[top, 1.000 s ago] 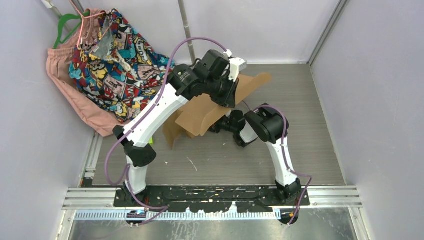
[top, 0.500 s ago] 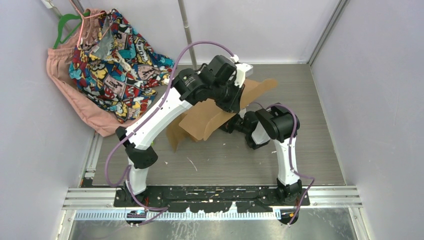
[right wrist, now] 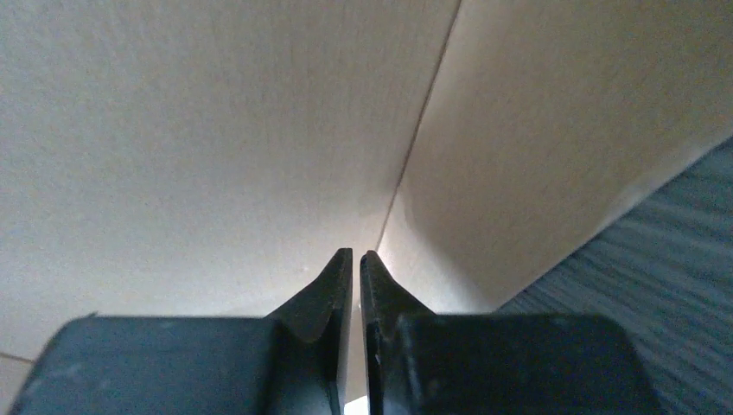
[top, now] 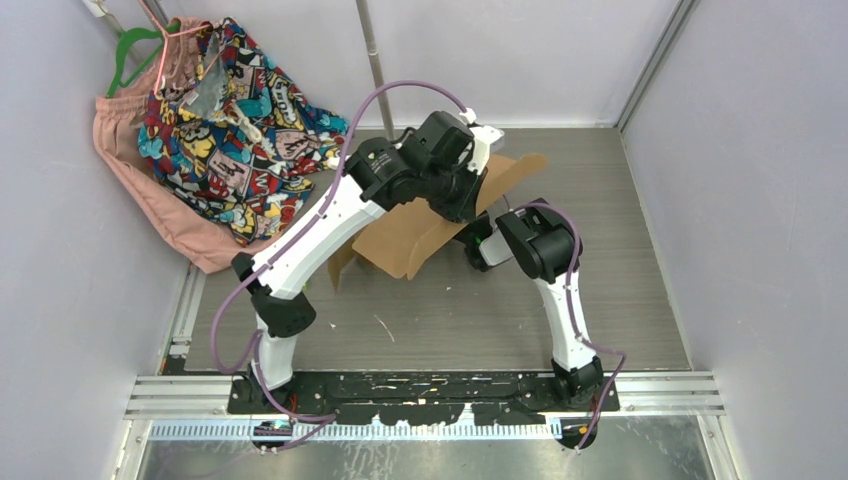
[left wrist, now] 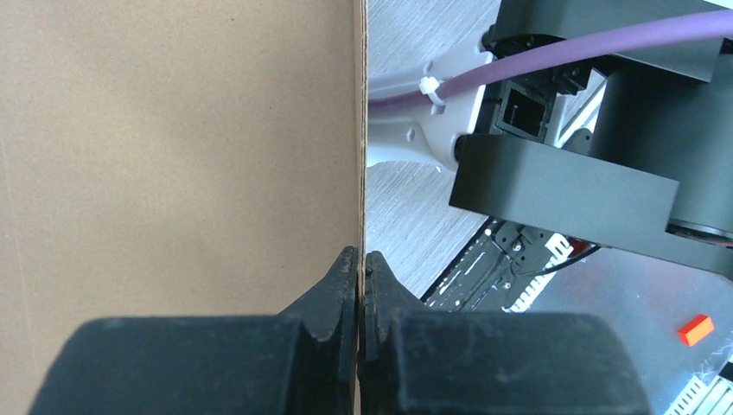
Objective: Fold the paper box
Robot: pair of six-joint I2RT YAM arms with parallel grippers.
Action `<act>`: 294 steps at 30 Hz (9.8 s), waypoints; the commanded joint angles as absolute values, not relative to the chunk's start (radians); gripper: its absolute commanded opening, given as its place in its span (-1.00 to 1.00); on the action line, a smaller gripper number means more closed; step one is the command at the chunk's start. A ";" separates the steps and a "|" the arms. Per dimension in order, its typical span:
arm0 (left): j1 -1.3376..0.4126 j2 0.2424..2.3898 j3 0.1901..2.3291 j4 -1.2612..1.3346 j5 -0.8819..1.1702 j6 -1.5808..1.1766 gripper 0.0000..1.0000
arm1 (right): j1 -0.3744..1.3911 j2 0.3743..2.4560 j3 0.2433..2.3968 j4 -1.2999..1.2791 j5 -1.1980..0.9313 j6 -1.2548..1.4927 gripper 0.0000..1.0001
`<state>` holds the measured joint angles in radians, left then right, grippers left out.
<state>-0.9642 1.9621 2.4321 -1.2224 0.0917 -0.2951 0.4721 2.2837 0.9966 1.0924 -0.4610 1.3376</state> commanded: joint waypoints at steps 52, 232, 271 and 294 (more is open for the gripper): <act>-0.878 1.718 2.029 -0.996 0.265 -0.359 -0.96 | 0.015 2.271 1.328 0.895 -0.603 1.365 -0.27; -0.563 1.419 1.272 -0.118 0.968 -0.942 -0.85 | 0.409 2.114 0.939 1.238 -0.490 0.569 0.31; -0.463 1.579 0.898 1.047 1.125 -1.757 -0.82 | 0.480 2.142 1.029 1.293 -0.464 0.415 0.32; -0.465 1.654 0.824 1.431 1.131 -2.097 -0.78 | 0.505 2.261 1.259 1.162 -0.453 0.365 0.33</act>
